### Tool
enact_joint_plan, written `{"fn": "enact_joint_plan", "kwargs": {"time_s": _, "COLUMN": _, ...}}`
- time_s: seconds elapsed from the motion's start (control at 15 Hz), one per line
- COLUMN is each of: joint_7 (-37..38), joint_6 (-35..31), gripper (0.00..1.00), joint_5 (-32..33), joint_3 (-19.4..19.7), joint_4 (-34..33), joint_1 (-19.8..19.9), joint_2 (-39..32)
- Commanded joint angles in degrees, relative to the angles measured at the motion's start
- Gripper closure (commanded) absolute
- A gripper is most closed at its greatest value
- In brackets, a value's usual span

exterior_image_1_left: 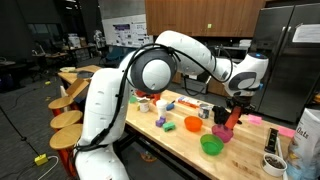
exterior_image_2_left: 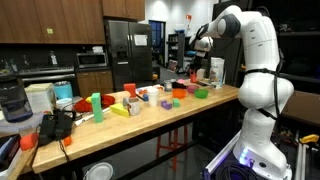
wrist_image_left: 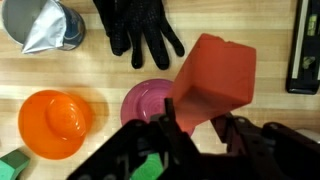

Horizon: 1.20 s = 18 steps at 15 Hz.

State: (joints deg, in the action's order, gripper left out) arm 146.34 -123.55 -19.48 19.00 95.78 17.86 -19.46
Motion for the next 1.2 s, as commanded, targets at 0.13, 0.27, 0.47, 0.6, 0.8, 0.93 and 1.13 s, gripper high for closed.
{"fn": "enact_joint_plan", "kwargs": {"time_s": 0.13, "joint_7": 1.53, "joint_6": 1.54, "gripper": 0.84, "joint_5": 0.41, "joint_3": -0.62, "joint_4": -1.89, "joint_1": 0.6, "joint_2": -2.15}}
{"fn": "enact_joint_plan", "kwargs": {"time_s": 0.27, "joint_7": 1.67, "joint_6": 1.81, "gripper": 0.84, "joint_5": 0.39, "joint_3": -0.67, "joint_4": -2.07, "joint_1": 0.6, "joint_2": -2.66}}
{"fn": "enact_joint_plan", "kwargs": {"time_s": 0.47, "joint_7": 0.76, "joint_6": 2.99, "gripper": 0.84, "joint_5": 0.01, "joint_3": -1.01, "joint_4": -2.61, "joint_1": 0.86, "joint_2": -3.47}}
{"fn": "enact_joint_plan", "kwargs": {"time_s": 0.6, "joint_7": -0.16, "joint_6": 3.58, "gripper": 0.84, "joint_5": -0.41, "joint_3": -1.34, "joint_4": -2.91, "joint_1": 1.07, "joint_2": -3.89}}
{"fn": "enact_joint_plan", "kwargs": {"time_s": 0.8, "joint_7": -0.83, "joint_6": 4.86, "gripper": 0.84, "joint_5": -0.54, "joint_3": -1.76, "joint_4": -3.57, "joint_1": 1.16, "joint_2": -4.46}}
{"fn": "enact_joint_plan", "kwargs": {"time_s": 0.93, "joint_7": -1.5, "joint_6": 5.88, "gripper": 0.84, "joint_5": -0.7, "joint_3": -2.11, "joint_4": -4.01, "joint_1": 1.24, "joint_2": -4.73}}
{"fn": "enact_joint_plan", "kwargs": {"time_s": 1.13, "joint_7": -2.63, "joint_6": 7.53, "gripper": 0.84, "joint_5": -0.98, "joint_3": -2.52, "joint_4": -4.8, "joint_1": 1.34, "joint_2": -5.45}}
